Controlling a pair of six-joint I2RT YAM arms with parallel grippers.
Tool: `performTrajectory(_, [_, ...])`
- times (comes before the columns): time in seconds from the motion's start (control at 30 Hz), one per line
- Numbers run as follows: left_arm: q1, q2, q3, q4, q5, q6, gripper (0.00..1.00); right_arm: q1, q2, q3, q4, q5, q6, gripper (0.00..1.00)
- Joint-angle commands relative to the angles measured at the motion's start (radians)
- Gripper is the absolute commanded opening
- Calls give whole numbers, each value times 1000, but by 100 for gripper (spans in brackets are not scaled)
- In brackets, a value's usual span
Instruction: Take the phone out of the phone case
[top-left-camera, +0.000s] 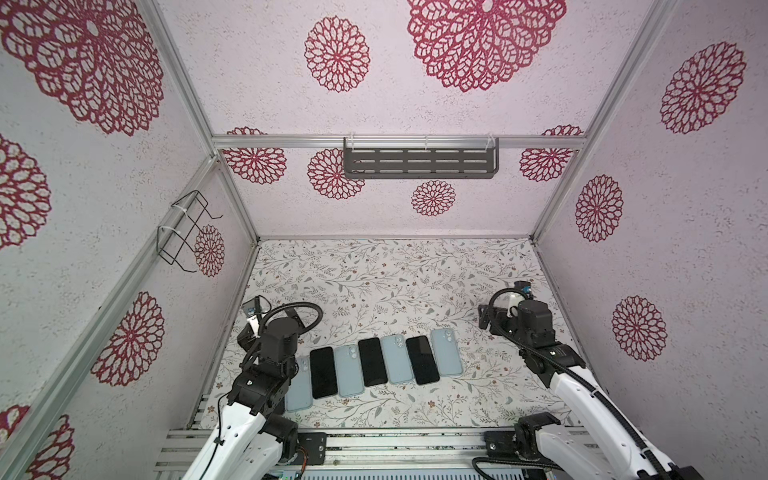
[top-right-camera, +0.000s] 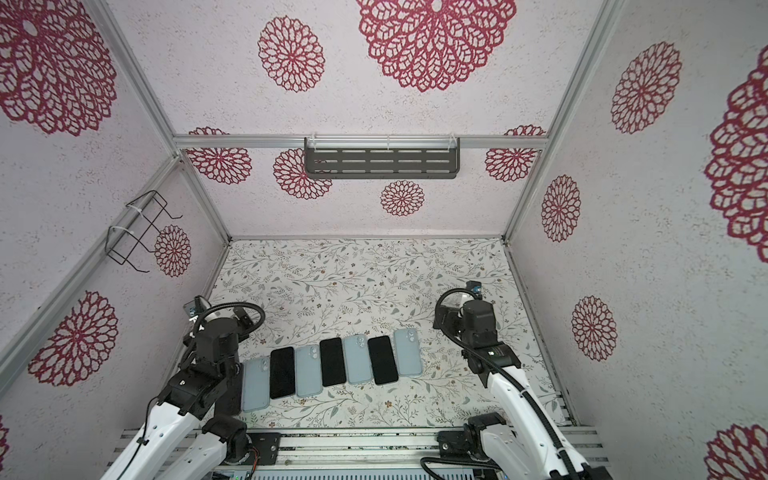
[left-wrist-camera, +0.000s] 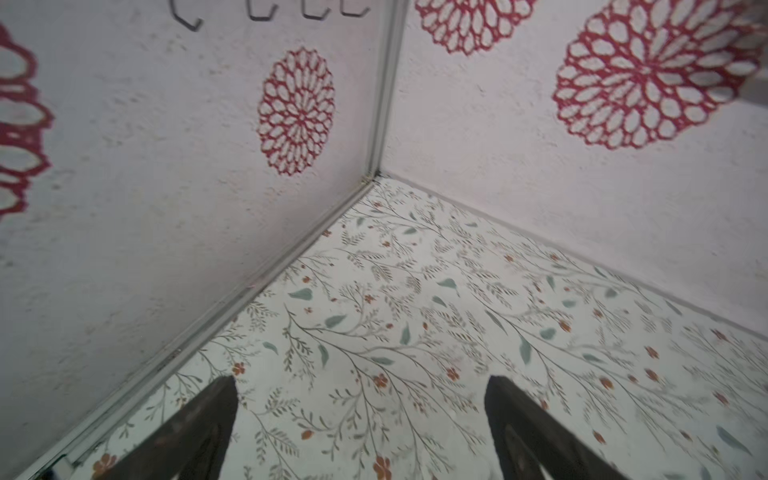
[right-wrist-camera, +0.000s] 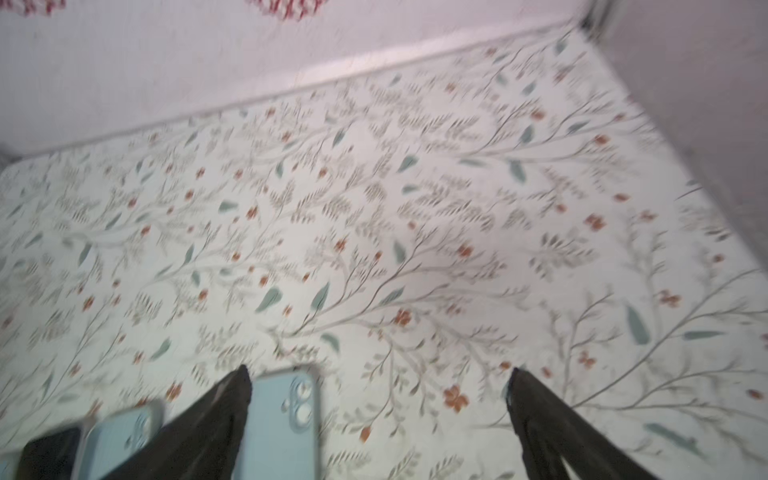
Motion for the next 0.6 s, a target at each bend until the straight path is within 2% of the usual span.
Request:
performTrajectory(0.0, [131, 25, -120, 407, 119, 187, 97, -84, 0, -146, 369, 137, -101, 99])
performTrajectory(0.07, [222, 130, -218, 649, 212, 251, 97, -117, 42, -261, 627, 169, -163, 99])
performTrajectory(0.13, [290, 280, -246, 782, 278, 269, 97, -140, 137, -347, 874, 209, -236, 99])
performTrajectory(0.2, [298, 408, -254, 877, 310, 295, 97, -160, 233, -387, 1028, 208, -260, 99])
performTrajectory(0.3, [310, 610, -358, 1344, 379, 352, 97, -164, 386, -451, 1306, 201, -243, 99])
performTrajectory(0.37, [338, 716, -370, 1507, 451, 363, 97, -167, 522, -468, 1493, 159, -238, 99])
performTrajectory(0.47, [372, 848, -315, 1541, 544, 367, 97, -159, 727, -471, 1681, 135, -262, 99])
performTrajectory(0.5, [374, 885, -299, 1543, 553, 369, 97, -157, 730, -471, 1709, 138, -264, 99])
performTrajectory(0.53, [378, 943, -276, 1563, 553, 369, 97, -159, 675, -450, 1592, 150, -241, 99])
performTrajectory(0.57, [382, 969, -250, 1557, 564, 369, 97, -161, 661, -397, 1458, 214, -212, 99])
